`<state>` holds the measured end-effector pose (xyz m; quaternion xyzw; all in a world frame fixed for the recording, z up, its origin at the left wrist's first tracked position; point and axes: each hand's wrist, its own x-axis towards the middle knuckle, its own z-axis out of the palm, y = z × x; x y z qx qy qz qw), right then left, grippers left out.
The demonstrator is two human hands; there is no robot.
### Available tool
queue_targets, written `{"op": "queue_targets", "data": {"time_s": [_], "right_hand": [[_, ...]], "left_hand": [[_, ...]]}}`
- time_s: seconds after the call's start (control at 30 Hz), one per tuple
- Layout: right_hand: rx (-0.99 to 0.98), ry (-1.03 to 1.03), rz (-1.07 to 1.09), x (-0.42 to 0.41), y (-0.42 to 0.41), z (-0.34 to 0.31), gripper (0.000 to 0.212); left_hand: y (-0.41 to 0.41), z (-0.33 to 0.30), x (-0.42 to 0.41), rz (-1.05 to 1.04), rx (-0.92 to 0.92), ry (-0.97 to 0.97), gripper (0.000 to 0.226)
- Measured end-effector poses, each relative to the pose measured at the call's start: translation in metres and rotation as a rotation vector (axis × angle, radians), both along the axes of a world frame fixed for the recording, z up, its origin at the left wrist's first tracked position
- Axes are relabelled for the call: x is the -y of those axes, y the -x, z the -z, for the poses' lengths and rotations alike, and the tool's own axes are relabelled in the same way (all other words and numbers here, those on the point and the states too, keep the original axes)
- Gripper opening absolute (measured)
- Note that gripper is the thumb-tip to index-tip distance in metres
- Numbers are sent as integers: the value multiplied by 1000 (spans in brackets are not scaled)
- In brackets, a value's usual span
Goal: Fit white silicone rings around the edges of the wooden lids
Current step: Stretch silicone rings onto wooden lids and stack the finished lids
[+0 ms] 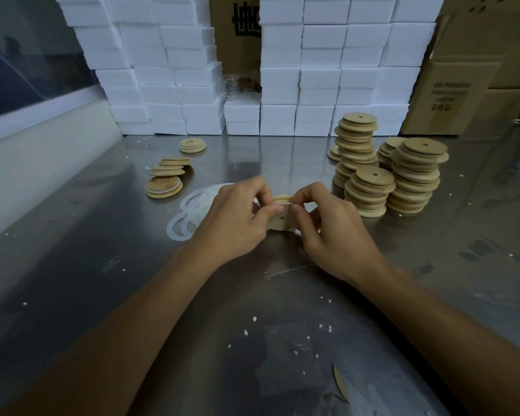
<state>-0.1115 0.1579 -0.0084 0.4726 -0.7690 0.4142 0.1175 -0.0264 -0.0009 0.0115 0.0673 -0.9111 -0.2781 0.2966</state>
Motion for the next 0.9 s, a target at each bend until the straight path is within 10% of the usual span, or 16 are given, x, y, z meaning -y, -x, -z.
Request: {"op": "queue_targets", "data": {"time_s": [0.3, 0.9], "right_hand": [[25, 9, 13, -1, 1, 0, 6], [-53, 90, 52, -1, -4, -2, 9]], "left_hand": [[-6, -9, 13, 103, 77, -219, 26], [-5, -3, 4, 43, -26, 295, 7]]}}
